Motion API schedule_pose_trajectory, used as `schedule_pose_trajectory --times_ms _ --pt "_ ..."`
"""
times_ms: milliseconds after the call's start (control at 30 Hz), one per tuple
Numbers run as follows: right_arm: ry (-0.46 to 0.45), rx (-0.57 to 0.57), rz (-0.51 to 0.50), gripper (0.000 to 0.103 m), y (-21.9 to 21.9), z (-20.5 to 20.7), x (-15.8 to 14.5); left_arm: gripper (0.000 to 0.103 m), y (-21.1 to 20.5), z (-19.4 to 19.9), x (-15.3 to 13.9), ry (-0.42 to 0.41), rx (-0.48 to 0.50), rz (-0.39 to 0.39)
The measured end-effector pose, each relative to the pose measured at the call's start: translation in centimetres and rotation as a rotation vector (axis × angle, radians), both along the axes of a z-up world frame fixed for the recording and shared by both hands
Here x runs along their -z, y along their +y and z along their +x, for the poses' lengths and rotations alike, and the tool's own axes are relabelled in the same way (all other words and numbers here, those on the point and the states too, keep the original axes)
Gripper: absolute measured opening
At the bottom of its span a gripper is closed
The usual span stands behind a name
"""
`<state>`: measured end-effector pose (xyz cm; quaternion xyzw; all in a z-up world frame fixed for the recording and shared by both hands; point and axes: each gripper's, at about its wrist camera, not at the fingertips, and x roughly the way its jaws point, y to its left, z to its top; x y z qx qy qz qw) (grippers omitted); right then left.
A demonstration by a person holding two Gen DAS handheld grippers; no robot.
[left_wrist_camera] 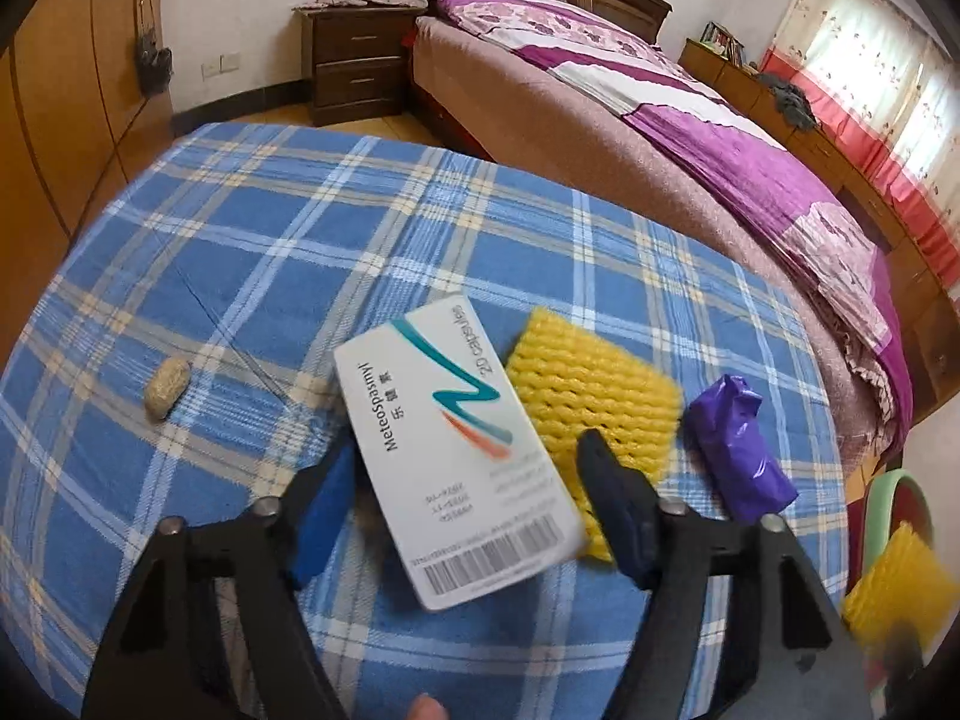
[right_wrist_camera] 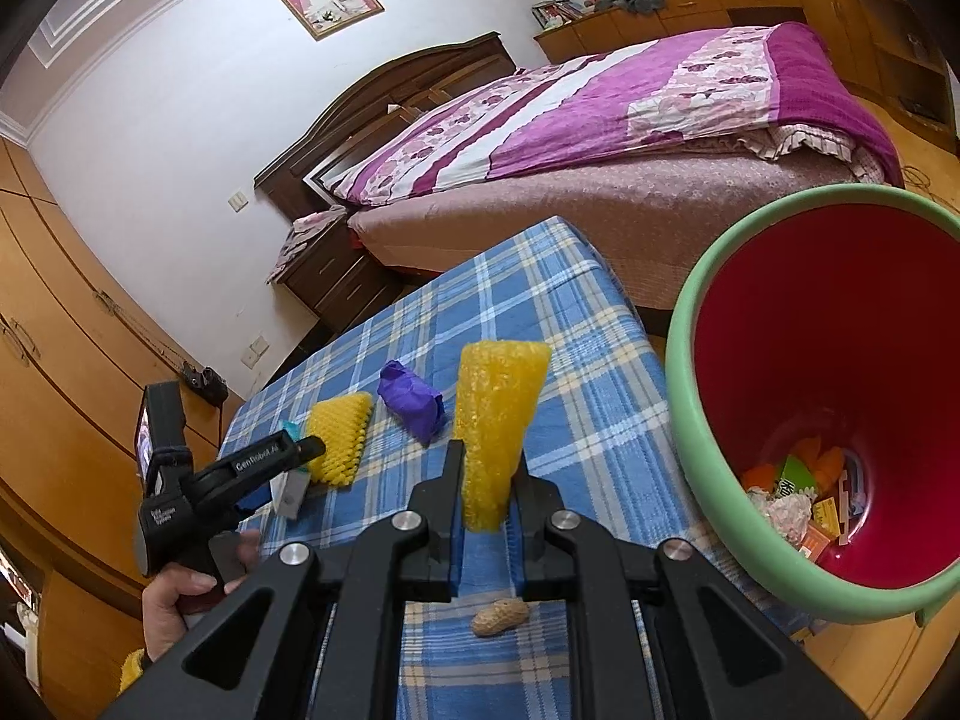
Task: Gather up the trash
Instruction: 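Grasp the white medicine box with the left tool while the right tool holds the foam sleeve, then carry the medicine box and foam sleeve over the red bucket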
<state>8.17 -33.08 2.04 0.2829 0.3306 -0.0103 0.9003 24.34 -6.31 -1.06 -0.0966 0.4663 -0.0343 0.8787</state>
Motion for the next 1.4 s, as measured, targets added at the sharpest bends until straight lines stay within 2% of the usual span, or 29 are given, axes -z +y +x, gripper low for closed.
schedule_pose_trajectory --times_ms 133,467,667,1400 --pt "0.0 0.003 0.003 0.013 -0.1 0.0 -0.1 0.057 0.7 -0.3 -0.1 -0.004 0.012 -0.033" --pt "-0.004 -0.006 0.0 0.013 0.3 -0.1 -0.1 0.055 3.0 -2.5 -0.6 -0.042 0.056 -0.128" --pt "-0.012 -0.016 -0.003 0.013 0.8 -0.4 -0.4 0.055 3.8 -4.1 -1.7 -0.074 0.07 -0.16" --pt "-0.093 0.022 -0.014 0.013 0.6 -5.5 -3.9 0.055 0.8 -11.8 -7.8 -0.198 0.233 -0.145"
